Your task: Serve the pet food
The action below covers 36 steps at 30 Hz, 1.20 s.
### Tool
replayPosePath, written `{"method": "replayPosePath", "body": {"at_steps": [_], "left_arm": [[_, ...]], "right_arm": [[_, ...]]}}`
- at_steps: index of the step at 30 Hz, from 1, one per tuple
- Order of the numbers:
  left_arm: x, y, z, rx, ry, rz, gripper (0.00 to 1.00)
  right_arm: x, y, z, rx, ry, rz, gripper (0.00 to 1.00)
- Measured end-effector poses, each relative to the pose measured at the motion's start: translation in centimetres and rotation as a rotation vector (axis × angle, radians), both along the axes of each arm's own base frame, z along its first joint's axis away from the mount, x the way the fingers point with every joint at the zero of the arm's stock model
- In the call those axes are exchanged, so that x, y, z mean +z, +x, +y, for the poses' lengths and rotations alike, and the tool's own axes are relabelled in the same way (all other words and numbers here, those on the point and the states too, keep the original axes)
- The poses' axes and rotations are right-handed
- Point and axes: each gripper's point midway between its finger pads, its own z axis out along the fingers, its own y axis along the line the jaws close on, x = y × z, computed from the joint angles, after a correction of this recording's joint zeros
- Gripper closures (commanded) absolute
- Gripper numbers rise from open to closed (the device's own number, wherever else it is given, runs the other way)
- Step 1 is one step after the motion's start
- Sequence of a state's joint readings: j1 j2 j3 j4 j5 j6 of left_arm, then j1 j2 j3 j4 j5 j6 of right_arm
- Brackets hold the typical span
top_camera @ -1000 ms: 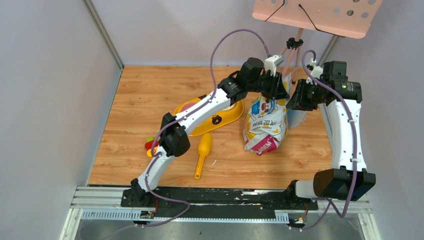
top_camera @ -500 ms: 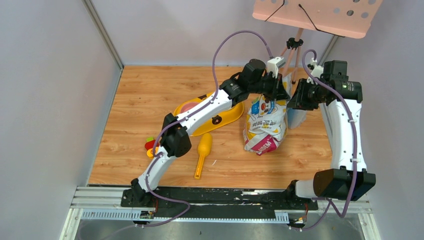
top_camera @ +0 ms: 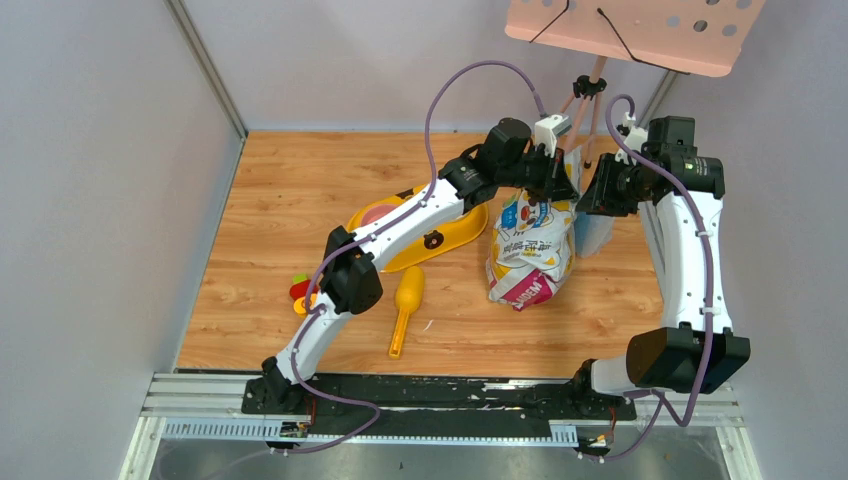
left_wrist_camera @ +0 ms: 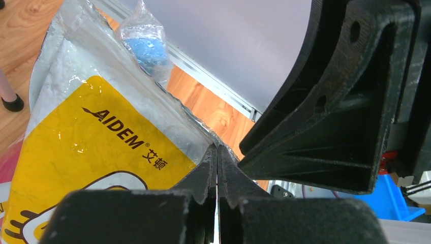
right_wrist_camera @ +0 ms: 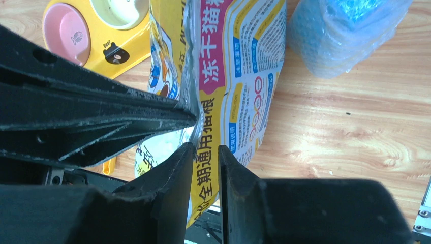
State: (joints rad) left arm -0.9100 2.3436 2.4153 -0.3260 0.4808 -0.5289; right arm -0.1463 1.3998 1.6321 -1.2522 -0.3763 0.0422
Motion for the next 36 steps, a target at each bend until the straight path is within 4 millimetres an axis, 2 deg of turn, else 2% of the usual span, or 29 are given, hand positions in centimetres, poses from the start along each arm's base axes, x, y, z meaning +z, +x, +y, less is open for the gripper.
{"method": "replayPosePath", "body": {"at_steps": [7,22,36], "left_arm": [[0.0,-0.1,0.2,-0.002,0.008,-0.005,1.00],[-0.1,0.2,0.8,0.010,0.035,-0.024,1.00],[0.0,0.8,2.2,0.040,0.085,-0.058,1.00]], "right_arm": [[0.1,1.4,-0.2,-0.002,-0.001,-0.006,0.76],[0.0,2.5,0.3,0.013,0.044,0.010,0.77],[-0.2,3.8,2.0,0.057,0.102,0.048,0.77]]}}
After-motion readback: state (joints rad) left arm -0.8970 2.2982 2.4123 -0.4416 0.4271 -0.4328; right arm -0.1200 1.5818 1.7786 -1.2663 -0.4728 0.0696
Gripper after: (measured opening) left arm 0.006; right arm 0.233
